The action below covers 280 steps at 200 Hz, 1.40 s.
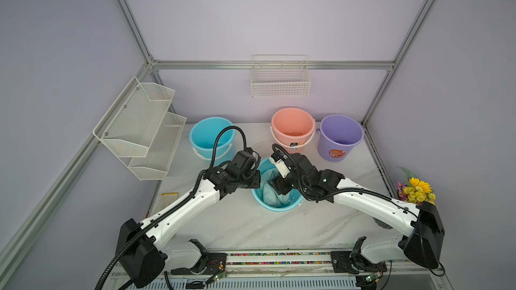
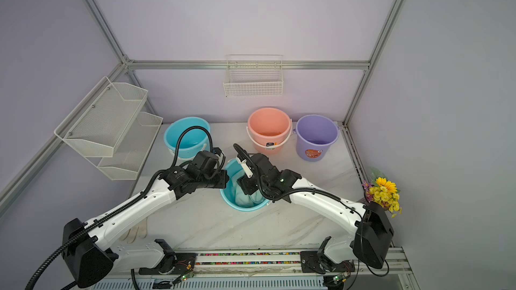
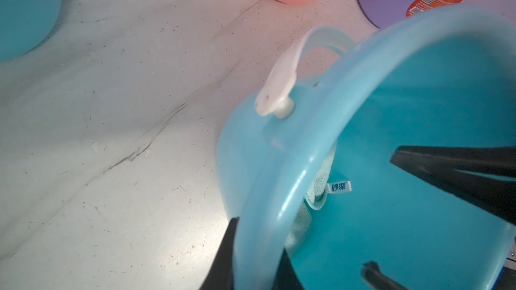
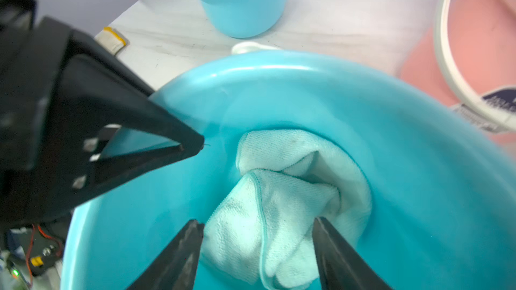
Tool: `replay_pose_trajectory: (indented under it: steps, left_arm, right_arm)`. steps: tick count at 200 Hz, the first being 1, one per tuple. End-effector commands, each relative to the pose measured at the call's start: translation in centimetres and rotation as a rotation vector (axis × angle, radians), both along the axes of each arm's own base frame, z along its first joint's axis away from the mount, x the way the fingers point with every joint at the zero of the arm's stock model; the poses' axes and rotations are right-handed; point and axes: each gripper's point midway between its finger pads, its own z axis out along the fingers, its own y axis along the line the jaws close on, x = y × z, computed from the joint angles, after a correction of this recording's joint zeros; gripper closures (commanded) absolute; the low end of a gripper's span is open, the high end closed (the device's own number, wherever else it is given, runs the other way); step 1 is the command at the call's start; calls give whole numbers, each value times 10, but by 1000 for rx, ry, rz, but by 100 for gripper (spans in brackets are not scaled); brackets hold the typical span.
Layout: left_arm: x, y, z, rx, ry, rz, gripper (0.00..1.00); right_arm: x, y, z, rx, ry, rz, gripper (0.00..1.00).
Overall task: Wipe the inside of the bucket with a cloth
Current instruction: Place the cleaning item in the bucket, then wipe the dirt from the inside of the bucket.
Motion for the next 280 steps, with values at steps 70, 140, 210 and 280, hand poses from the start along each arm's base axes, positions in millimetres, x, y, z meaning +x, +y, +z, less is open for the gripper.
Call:
replay_pose_trajectory:
  steps: [70, 140, 210, 280]
  left_arm:
    - [-4, -12, 36, -51, -146, -110, 100]
    - [-9, -17, 38, -57, -149, -147, 100]
    - [-13, -14, 44, -44, -184, -153, 100]
    - [-20, -17, 47, -39, -206, -189, 100]
  right_arm:
    - [-14, -7, -40, -472, -286, 574, 20]
    - [0, -4, -53, -538, -331, 582, 16]
    - [-2, -10, -56, -591, -406, 648, 14]
    - [-1, 7, -68, -549, -424, 707, 10]
